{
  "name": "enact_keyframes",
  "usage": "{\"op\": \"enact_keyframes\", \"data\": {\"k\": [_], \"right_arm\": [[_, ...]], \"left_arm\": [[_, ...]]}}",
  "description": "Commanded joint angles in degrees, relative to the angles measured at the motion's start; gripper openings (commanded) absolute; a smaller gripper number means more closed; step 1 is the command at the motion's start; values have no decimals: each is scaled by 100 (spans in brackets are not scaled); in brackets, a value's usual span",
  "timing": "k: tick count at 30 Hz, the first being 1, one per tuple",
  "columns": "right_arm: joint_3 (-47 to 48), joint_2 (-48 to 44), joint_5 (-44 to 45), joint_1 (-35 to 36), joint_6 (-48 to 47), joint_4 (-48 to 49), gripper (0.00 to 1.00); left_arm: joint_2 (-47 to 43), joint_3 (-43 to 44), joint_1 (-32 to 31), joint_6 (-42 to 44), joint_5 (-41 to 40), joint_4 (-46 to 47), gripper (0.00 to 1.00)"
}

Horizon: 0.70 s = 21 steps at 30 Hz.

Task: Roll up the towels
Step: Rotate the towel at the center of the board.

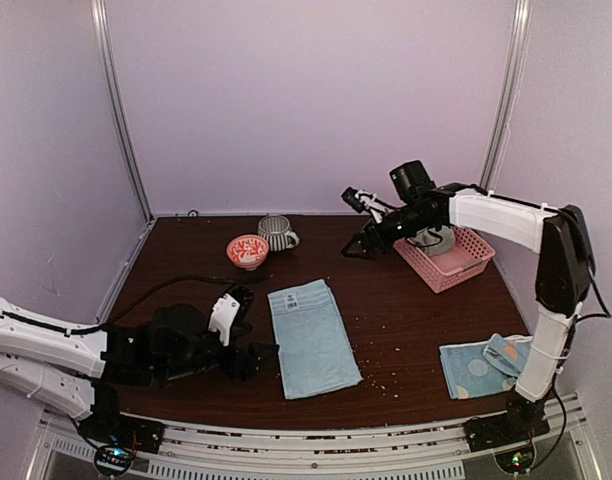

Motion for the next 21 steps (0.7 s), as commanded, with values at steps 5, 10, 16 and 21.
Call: {"op": "enact_keyframes", "data": {"k": [5, 10, 16, 21], "right_arm": [[1336, 2008, 267, 872, 151, -1123, 21], [1349, 2504, 388, 878, 340, -1026, 19], [1140, 2707, 750, 572, 857, -899, 17], [655, 2890, 842, 325, 1135, -768, 18]], "left_arm": [[363, 93, 834, -928, -137, -77, 46], [1469, 702, 869, -294, 725, 173, 16], [3377, 2077, 869, 751, 2172, 30, 0], [4271, 2658, 914, 1083, 2664, -141, 0]]}}
